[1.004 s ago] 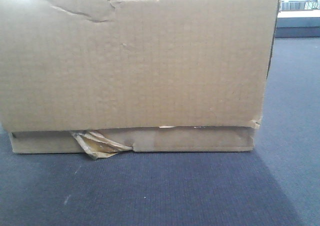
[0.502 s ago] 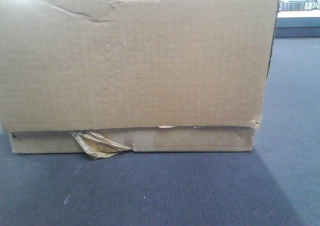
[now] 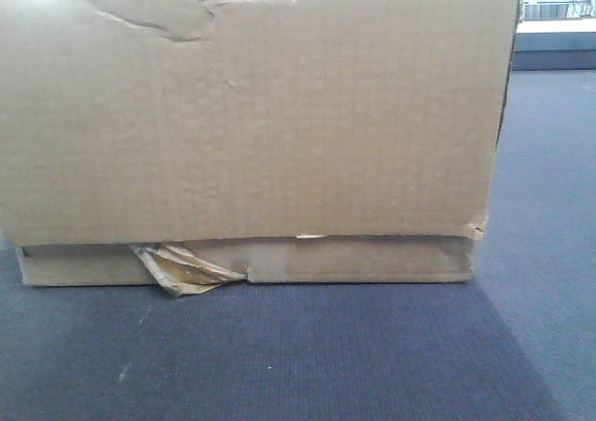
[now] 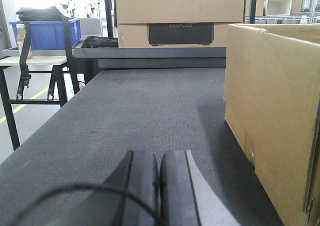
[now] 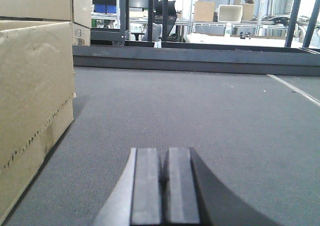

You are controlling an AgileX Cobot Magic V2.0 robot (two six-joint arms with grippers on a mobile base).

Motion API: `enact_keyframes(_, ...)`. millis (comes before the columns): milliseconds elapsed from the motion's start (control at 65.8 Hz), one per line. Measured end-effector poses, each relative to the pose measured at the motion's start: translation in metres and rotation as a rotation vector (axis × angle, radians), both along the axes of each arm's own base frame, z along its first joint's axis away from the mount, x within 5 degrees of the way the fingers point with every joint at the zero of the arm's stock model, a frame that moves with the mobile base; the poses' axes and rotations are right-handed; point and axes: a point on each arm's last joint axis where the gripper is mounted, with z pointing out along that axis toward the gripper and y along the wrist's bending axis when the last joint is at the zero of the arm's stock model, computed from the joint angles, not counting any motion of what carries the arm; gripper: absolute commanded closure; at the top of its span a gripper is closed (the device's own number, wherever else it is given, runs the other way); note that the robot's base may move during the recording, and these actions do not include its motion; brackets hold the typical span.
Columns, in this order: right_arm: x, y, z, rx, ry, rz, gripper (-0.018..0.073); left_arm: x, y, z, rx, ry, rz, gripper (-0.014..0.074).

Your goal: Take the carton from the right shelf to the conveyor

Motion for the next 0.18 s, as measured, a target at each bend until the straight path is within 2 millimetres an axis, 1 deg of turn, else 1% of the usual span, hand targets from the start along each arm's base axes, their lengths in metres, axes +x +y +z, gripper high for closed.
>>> enact_keyframes(182, 0.0, 0.0, 0.0, 0.0, 0.0, 0.0, 0.0634, 0.0, 0.0, 0.0, 0.0, 0.0, 0.0, 0.0582)
